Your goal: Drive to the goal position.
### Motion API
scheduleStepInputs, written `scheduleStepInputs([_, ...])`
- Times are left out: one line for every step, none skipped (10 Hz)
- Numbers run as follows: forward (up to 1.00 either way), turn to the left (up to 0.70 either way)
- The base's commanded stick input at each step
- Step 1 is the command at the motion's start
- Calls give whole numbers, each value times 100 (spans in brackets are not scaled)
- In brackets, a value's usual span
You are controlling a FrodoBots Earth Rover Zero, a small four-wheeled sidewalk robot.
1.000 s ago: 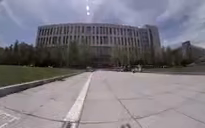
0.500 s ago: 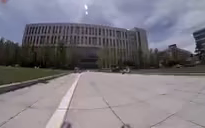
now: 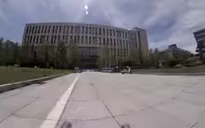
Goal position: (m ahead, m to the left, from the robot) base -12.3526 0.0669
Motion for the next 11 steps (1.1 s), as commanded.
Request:
scheduleStepInputs([70,35])
scheduleStepInputs([70,35])
scheduleStepInputs([70,35])
scheduleStepInputs([70,35])
scheduleStepInputs([70,19])
scheduleStepInputs([70,6])
scheduleStepInputs([70,1])
scheduleStepInputs([70,0])
scheduleStepInputs([70,0])
scheduleStepInputs([70,0])
scheduleStepInputs([70,0])
